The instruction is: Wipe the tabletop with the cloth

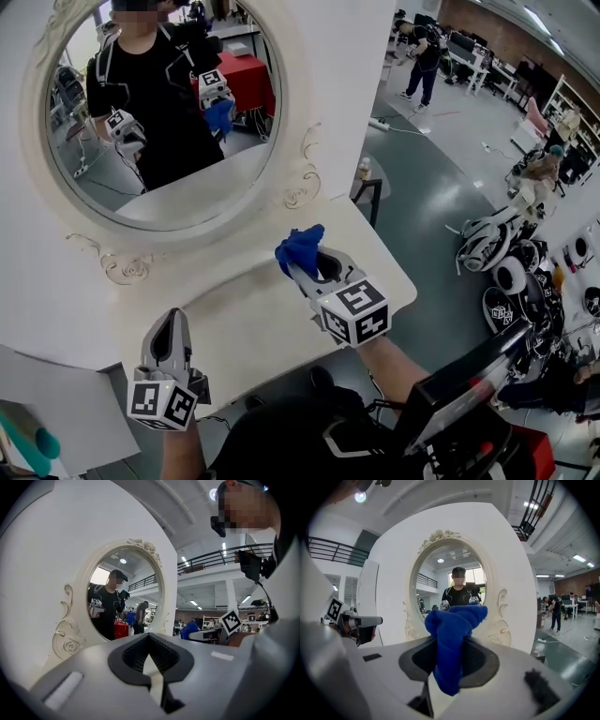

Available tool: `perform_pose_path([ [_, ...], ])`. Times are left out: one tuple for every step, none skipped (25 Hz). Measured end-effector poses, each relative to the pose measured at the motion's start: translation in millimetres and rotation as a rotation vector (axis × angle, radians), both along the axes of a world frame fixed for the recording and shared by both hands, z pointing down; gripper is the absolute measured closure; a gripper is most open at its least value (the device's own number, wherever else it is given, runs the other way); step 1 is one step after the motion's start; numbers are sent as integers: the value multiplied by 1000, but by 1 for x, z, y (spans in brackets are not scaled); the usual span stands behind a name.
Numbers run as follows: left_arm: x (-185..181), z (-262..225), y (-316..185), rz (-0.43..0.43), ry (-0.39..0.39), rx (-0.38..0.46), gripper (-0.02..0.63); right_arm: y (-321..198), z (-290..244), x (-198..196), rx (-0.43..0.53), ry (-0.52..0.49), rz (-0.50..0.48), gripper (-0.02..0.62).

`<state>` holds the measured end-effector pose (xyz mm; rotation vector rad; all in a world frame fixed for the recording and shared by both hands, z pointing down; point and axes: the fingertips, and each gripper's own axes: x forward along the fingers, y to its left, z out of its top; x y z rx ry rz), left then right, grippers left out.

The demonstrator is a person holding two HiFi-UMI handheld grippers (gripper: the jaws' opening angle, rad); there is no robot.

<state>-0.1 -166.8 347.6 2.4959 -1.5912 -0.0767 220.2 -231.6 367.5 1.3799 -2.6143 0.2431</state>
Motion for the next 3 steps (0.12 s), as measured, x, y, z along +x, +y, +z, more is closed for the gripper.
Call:
perform_pose_path([
  [0, -1, 1, 0, 0, 0, 600, 1, -1, -1, 0, 1, -1, 471],
  [-1, -1, 1, 1, 0, -1, 600, 1, -2, -2, -1, 2, -2, 471],
  [-1, -2, 1, 1, 1, -1, 600, 2, -2, -2, -2, 3, -3, 471],
])
